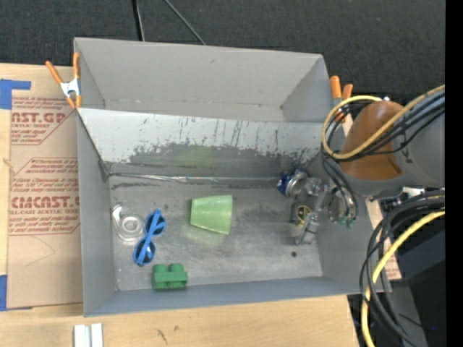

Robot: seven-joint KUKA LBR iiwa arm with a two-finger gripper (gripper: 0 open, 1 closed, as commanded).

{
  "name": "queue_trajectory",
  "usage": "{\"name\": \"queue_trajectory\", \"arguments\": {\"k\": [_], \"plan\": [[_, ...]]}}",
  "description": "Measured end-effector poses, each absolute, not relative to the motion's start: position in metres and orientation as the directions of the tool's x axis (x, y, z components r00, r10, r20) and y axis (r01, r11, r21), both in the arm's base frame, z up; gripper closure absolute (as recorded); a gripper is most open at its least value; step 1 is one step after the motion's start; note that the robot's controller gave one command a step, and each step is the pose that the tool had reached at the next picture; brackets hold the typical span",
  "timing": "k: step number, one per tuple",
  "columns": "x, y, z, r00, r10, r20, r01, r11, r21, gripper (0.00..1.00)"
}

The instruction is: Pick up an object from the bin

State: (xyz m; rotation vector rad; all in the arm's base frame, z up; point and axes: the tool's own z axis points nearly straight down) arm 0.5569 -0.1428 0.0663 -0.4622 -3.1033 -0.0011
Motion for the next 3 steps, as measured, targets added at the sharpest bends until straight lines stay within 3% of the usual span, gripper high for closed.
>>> {"name": "queue_trajectory", "arguments": {"k": [1,2,3], "plan": [[0.543,-0.153,0.100,-0.911,0.411,-0.003,0.411,0.911,0.001,0.00],[0.547,-0.145,0.100,-0.815,0.580,-0.001,0.580,0.815,0.001,0.00],[0.550,-0.143,0.069,-0.820,0.572,0.002,0.572,0.820,0.004,0.00]]}}
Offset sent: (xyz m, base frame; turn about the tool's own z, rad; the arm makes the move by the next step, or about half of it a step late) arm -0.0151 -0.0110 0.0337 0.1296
